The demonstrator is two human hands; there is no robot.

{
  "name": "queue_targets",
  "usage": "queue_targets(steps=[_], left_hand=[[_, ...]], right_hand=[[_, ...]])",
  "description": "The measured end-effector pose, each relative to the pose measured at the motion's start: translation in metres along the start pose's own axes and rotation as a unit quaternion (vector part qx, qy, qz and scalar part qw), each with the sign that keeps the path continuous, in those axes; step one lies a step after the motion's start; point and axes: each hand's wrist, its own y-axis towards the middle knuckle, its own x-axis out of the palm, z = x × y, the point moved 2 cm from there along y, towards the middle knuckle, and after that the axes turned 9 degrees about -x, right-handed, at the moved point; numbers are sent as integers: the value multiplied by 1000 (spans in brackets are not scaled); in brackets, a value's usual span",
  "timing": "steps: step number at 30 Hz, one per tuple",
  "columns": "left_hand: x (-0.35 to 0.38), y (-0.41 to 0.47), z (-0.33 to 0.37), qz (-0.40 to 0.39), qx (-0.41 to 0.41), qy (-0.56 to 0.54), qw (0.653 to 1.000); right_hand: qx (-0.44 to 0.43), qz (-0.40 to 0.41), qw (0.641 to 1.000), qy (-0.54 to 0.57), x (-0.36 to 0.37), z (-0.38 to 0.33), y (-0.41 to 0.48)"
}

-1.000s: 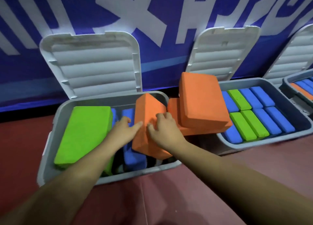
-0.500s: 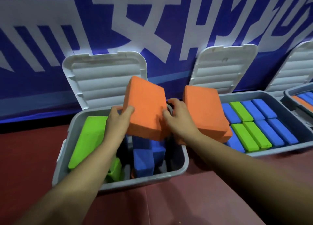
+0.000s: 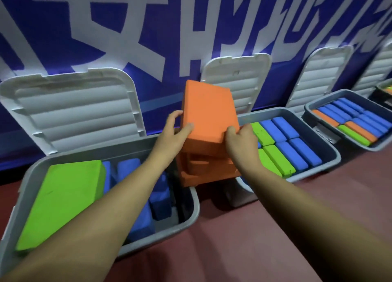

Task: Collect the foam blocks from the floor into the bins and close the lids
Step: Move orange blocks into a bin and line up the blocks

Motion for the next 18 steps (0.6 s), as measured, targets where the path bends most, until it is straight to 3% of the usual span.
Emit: queue_targets(steps=[4, 8, 10, 13, 16, 18], left_hand=[[5, 4, -23, 26, -2, 75, 997], [8, 9, -22, 23, 4, 114, 993], [5, 8, -22, -1, -12, 107, 994], [-13, -2, -13, -40, -18, 95, 995], [-57, -8, -15, 25, -12, 46, 999], [-91, -18, -30, 78, -12, 100, 992]], right_hand=[[-45, -8, 999, -25, 15, 21, -3], [-21, -17, 999, -26, 22, 24, 6], [-24, -20, 996, -81, 18, 19, 7], [-151, 47, 977, -141, 11, -13, 1], [-262, 70, 960, -63, 19, -67, -14], [-298, 32, 954, -29, 39, -91, -30]])
